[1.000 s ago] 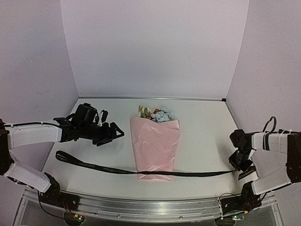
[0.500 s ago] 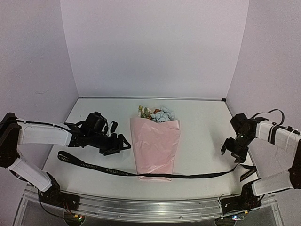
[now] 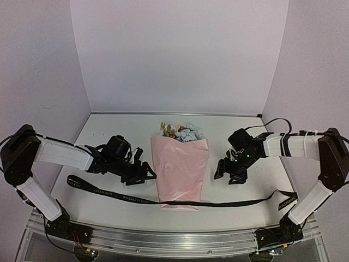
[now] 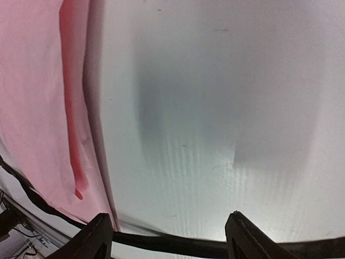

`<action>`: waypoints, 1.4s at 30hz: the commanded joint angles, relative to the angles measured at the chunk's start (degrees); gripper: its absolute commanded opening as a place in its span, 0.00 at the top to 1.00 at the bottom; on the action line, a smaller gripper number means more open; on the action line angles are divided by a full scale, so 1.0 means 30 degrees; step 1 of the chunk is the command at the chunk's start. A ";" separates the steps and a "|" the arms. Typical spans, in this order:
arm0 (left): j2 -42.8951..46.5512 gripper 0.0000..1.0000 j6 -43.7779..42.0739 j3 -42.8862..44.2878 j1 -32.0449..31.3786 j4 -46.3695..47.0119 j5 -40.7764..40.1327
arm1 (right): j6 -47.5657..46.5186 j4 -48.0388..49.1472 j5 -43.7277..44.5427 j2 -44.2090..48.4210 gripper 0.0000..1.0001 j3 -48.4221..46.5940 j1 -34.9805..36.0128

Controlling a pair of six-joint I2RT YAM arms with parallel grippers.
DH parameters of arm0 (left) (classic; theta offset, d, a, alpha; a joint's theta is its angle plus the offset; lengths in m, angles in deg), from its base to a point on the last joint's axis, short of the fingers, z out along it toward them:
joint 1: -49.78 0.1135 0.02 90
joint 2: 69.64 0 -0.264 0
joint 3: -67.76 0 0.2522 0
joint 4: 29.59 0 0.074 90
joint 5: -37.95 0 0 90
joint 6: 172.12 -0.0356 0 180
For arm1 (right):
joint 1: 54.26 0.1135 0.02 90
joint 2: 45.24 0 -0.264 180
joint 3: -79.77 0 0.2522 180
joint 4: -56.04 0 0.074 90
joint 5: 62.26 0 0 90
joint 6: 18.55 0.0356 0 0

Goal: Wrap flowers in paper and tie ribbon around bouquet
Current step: Pick up the folded bouquet from the center of the board.

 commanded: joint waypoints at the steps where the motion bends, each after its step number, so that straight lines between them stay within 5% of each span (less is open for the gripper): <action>1: -0.0980 0.29 0.0423 0.0496 -0.0072 0.1512 0.0582 | 0.0482 0.3089 -0.1061 -0.1686 0.28 -0.1289 0.0910; 12: -0.3490 0.34 0.1189 0.1807 -0.0072 0.2263 0.0284 | 0.1597 0.5111 -0.1095 -0.4007 0.32 -0.2045 0.1882; 21: -0.4731 0.50 0.1659 0.2867 -0.0102 0.1884 0.0103 | 0.3313 0.6854 -0.1904 -0.5670 0.60 -0.2287 0.1950; 26: -0.5291 0.61 0.1674 0.3549 -0.0131 0.1795 0.0553 | 0.3755 0.6903 -0.2132 -0.5979 0.87 -0.2777 0.1950; 30: -0.5543 0.71 0.1496 0.4206 -0.0131 0.1187 0.0704 | 0.4232 0.6373 -0.2190 -0.6095 1.00 -0.3370 0.1950; 37: -0.5654 0.87 0.0840 0.5839 -0.0106 -0.0732 0.0891 | 0.3927 0.3759 -0.1740 -0.5894 1.00 -0.4996 0.1931; 42: -0.6181 0.90 0.0272 0.7195 0.0011 -0.1863 0.0839 | 0.3284 0.2097 -0.1716 -0.6353 1.00 -0.6685 0.1863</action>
